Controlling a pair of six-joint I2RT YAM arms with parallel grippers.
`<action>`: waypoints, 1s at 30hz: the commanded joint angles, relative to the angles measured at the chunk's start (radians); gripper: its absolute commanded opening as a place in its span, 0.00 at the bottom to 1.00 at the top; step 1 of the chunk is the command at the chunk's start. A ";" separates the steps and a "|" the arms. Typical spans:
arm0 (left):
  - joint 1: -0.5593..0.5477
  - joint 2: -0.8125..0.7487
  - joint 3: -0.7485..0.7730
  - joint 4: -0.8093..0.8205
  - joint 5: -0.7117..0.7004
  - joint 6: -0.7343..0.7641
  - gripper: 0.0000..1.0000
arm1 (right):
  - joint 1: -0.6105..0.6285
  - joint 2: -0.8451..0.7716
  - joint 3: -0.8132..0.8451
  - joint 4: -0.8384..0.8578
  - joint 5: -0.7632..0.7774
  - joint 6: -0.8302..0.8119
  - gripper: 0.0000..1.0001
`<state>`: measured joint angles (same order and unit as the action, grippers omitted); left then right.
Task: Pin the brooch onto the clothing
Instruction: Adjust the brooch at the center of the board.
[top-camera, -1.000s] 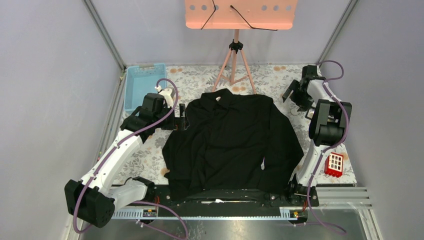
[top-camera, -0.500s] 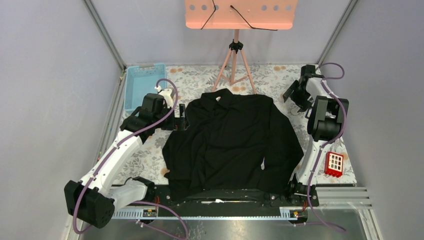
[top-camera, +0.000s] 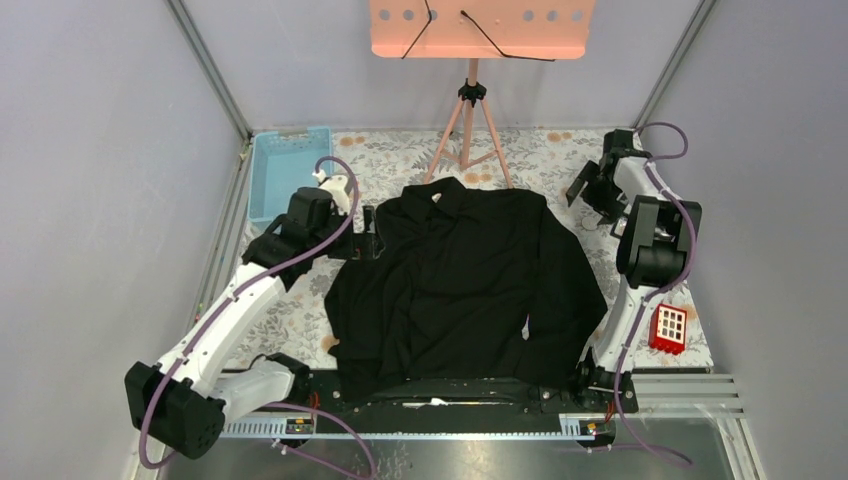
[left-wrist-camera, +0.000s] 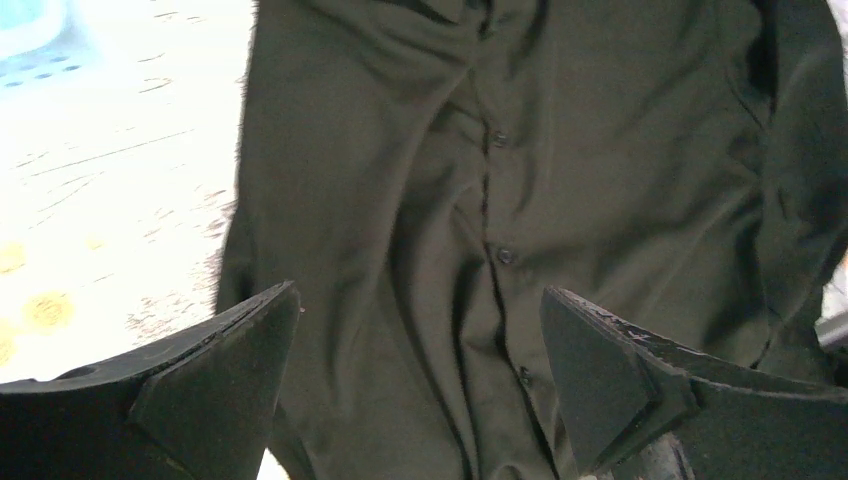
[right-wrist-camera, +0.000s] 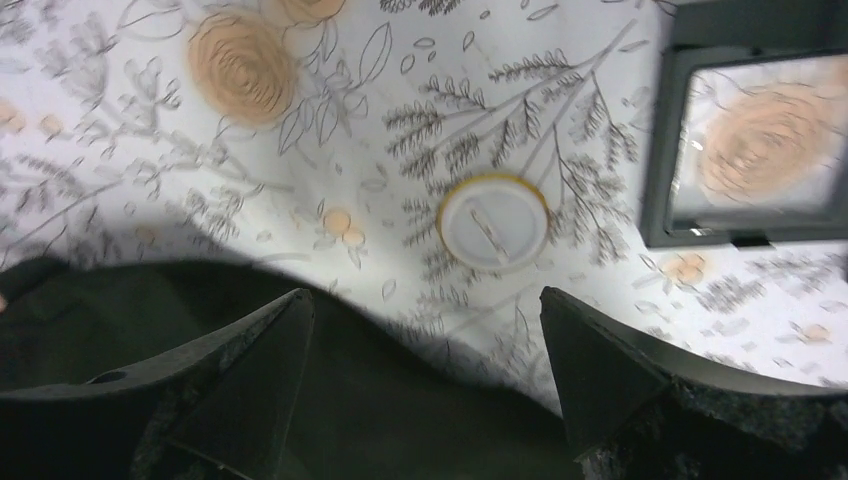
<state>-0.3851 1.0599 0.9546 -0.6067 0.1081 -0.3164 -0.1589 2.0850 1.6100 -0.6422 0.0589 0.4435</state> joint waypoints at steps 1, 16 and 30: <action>-0.132 0.018 0.041 0.110 -0.081 -0.059 0.98 | 0.004 -0.250 -0.025 -0.003 0.025 -0.112 0.92; -0.498 0.775 0.604 0.408 -0.134 -0.011 0.98 | -0.071 -0.828 -0.391 0.016 -0.100 -0.201 0.98; -0.566 1.123 0.840 0.581 -0.103 -0.064 0.97 | -0.072 -0.787 -0.504 0.090 -0.178 -0.005 0.95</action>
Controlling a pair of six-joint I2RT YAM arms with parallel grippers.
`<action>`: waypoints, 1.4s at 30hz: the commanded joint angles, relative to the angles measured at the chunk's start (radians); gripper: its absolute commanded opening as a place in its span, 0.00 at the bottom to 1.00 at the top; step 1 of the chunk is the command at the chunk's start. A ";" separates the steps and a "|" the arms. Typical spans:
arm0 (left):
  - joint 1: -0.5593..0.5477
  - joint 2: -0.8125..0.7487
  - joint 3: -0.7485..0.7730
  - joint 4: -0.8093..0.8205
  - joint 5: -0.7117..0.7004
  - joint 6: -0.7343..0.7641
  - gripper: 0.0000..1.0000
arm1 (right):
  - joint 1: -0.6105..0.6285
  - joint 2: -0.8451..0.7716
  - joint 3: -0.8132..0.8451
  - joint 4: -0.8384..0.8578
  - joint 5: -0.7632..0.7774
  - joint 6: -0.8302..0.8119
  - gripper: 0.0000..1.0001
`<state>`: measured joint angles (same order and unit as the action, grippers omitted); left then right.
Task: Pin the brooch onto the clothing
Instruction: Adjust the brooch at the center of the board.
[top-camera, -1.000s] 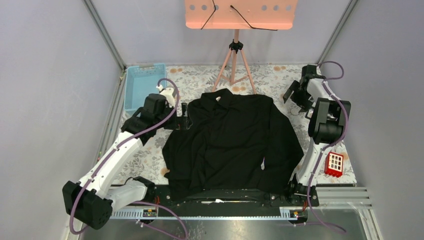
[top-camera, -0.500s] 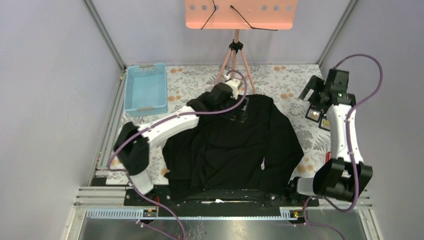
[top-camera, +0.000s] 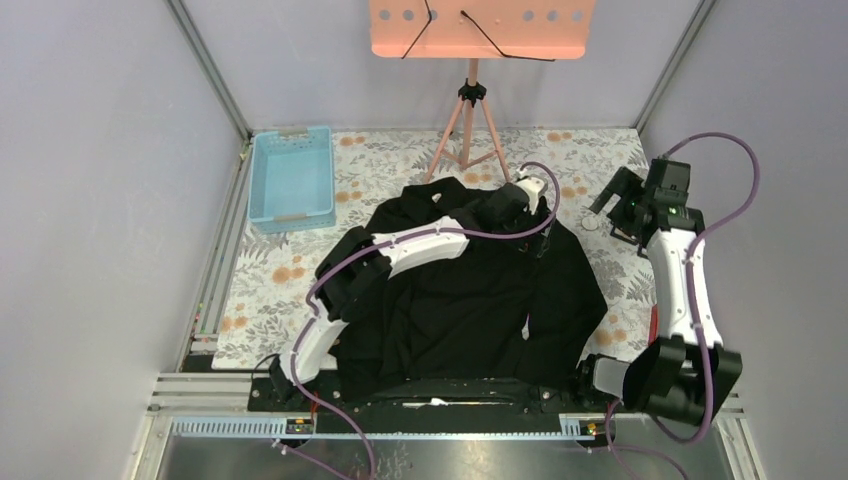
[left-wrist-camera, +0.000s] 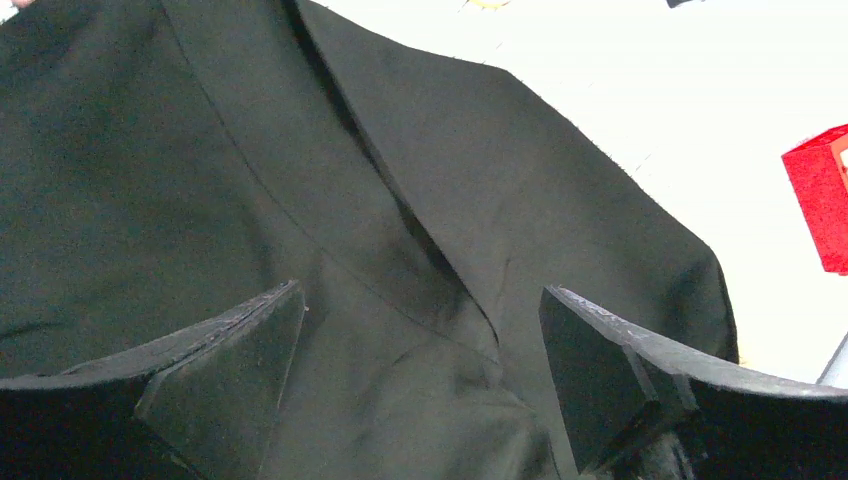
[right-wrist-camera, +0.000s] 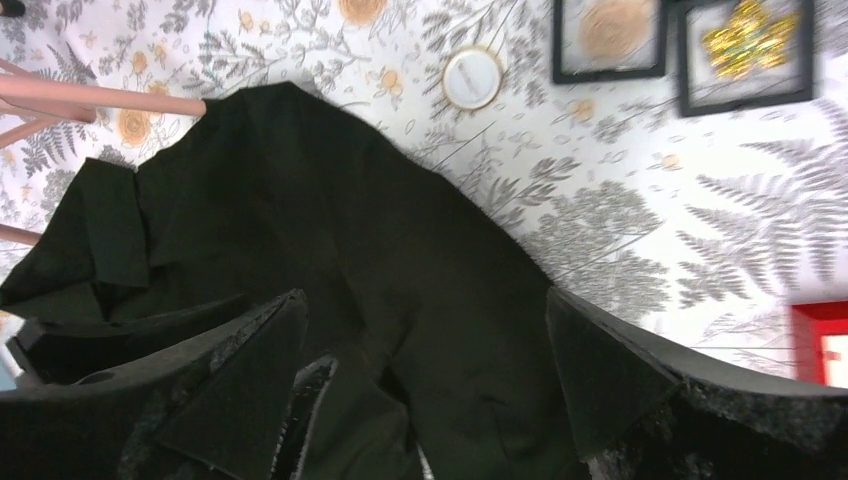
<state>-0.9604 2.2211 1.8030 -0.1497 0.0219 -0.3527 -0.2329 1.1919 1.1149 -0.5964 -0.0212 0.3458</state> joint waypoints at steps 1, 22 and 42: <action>0.010 -0.067 -0.055 0.156 -0.040 -0.019 0.97 | 0.002 0.136 -0.010 0.065 -0.114 0.113 0.93; 0.063 -0.398 -0.703 0.447 -0.027 -0.135 0.98 | 0.003 0.764 0.179 0.487 -0.285 0.335 1.00; 0.068 -0.390 -0.737 0.464 -0.027 -0.139 0.98 | -0.004 0.742 0.328 0.290 -0.023 0.215 1.00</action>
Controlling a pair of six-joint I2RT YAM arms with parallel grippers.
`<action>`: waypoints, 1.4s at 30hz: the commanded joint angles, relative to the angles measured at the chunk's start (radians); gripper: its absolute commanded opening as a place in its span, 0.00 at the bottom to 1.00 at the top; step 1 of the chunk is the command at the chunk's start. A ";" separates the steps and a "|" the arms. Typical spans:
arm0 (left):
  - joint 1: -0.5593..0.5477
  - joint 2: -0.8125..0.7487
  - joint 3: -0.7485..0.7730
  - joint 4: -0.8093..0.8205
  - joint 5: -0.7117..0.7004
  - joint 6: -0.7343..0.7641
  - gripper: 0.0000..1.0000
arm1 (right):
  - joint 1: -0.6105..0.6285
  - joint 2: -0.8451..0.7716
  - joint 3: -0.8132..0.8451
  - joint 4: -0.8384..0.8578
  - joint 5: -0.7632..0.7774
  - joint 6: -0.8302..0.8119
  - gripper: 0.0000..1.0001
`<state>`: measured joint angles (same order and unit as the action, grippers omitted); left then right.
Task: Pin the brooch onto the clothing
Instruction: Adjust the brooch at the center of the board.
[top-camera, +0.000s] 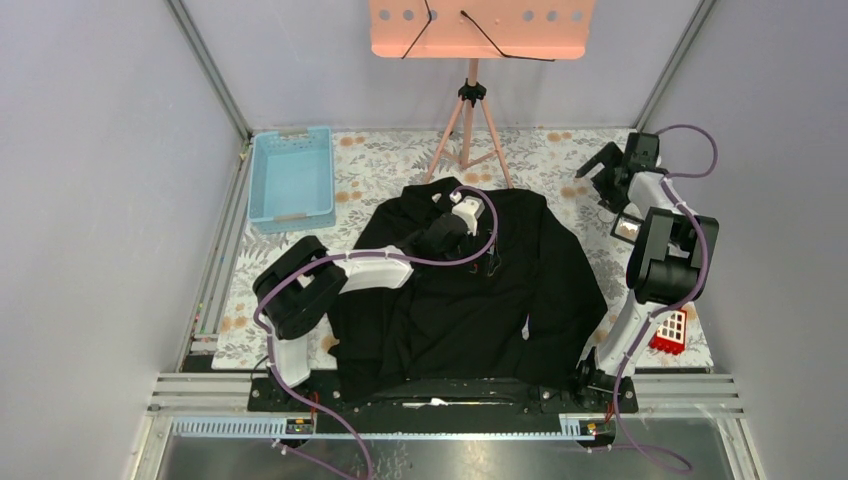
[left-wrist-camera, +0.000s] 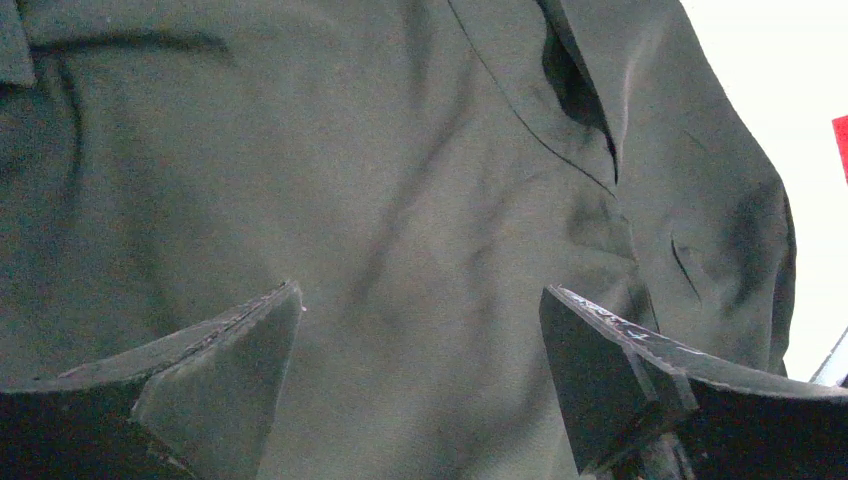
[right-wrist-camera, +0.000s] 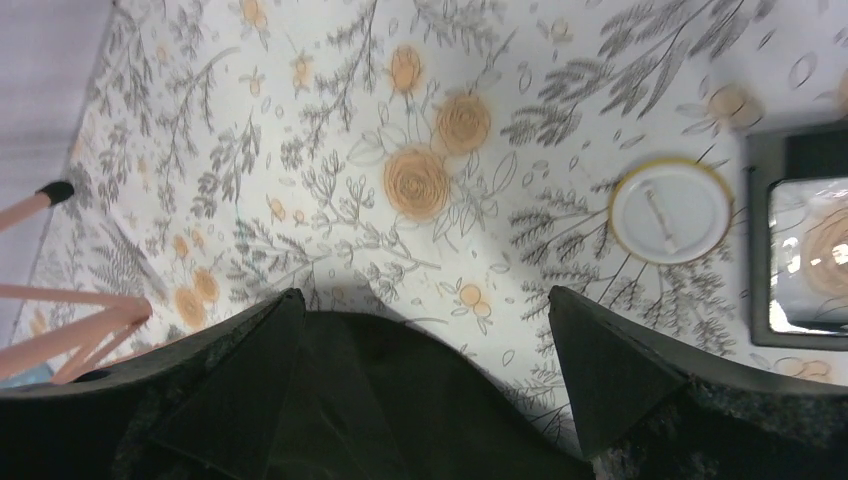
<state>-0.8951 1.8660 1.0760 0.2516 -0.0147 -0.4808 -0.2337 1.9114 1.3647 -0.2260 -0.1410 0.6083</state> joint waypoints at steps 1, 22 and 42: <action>0.003 -0.035 -0.012 0.064 0.010 -0.012 0.98 | -0.007 0.033 0.086 -0.087 0.102 -0.050 1.00; 0.005 -0.072 -0.067 0.100 0.043 -0.038 0.98 | -0.029 0.191 0.261 -0.255 0.180 -0.096 1.00; 0.006 -0.106 -0.039 0.054 0.021 -0.024 0.98 | -0.035 0.216 0.298 -0.341 0.084 -0.172 1.00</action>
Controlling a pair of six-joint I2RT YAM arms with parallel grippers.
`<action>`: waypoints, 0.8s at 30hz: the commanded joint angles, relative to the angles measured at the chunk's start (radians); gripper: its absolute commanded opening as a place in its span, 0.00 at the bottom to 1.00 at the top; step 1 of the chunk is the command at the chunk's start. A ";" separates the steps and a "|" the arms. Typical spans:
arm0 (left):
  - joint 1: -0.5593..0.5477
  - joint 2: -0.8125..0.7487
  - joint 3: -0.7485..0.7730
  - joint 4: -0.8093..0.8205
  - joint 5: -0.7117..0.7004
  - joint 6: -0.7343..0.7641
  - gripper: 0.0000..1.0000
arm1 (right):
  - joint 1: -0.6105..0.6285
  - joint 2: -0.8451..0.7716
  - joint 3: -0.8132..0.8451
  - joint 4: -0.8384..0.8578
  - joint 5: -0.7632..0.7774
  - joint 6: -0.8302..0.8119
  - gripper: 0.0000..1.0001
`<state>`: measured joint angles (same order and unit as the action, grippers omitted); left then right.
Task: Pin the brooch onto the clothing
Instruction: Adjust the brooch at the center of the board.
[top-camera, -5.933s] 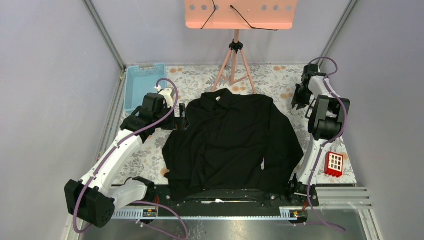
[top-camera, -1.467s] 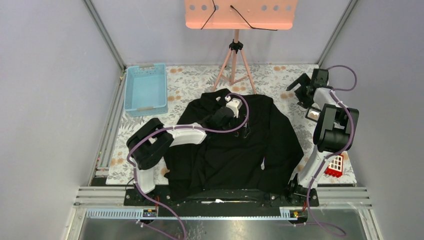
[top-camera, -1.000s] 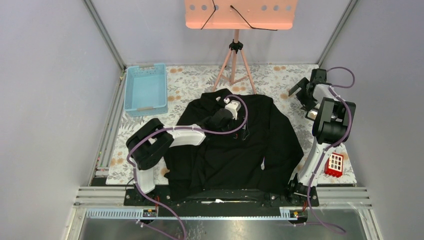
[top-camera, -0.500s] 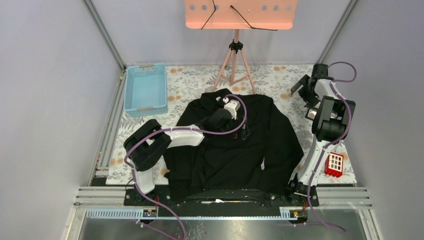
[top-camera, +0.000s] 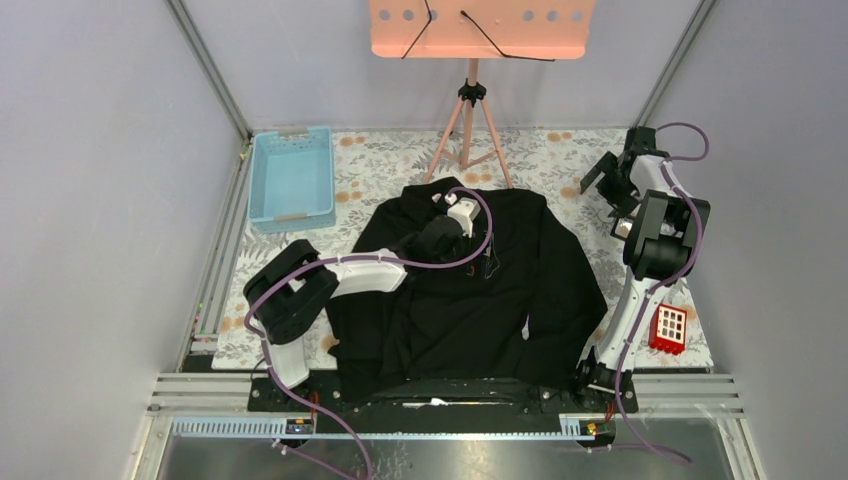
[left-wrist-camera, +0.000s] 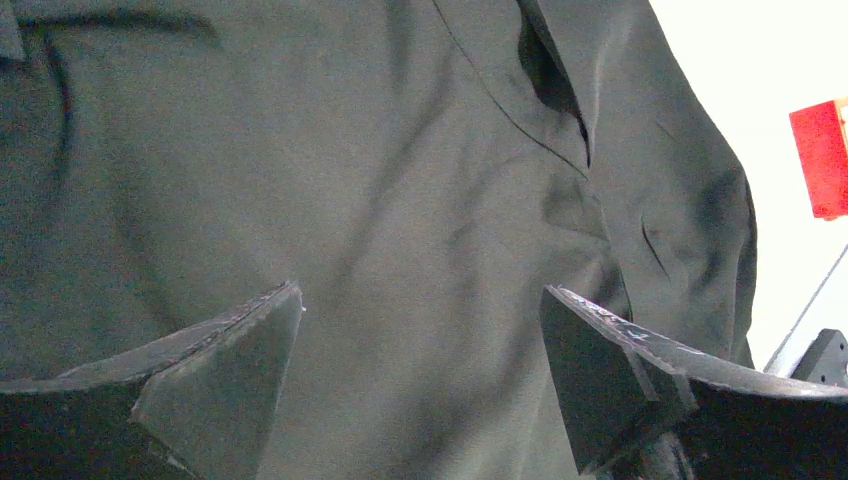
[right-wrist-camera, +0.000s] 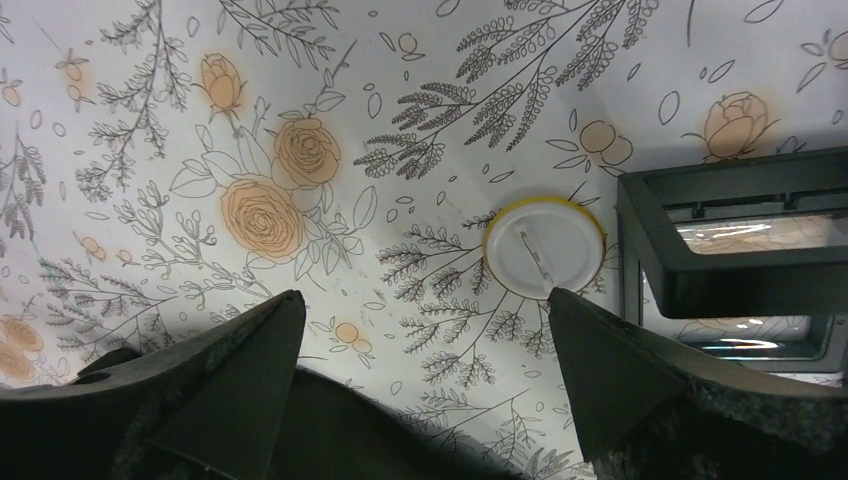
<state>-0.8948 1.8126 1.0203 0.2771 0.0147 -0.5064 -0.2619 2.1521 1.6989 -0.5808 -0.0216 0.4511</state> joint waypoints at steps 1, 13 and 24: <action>0.006 -0.054 0.016 0.031 -0.009 -0.001 0.98 | -0.007 -0.030 -0.046 0.021 -0.039 -0.020 1.00; 0.007 -0.066 -0.019 0.056 -0.009 -0.004 0.98 | -0.008 -0.048 -0.086 0.092 -0.094 -0.069 1.00; 0.005 -0.056 -0.012 0.056 -0.003 0.003 0.98 | 0.032 -0.184 -0.276 0.139 -0.124 -0.064 1.00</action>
<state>-0.8948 1.7771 0.9878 0.2813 0.0143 -0.5026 -0.2592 1.9850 1.4059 -0.4309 -0.1032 0.3996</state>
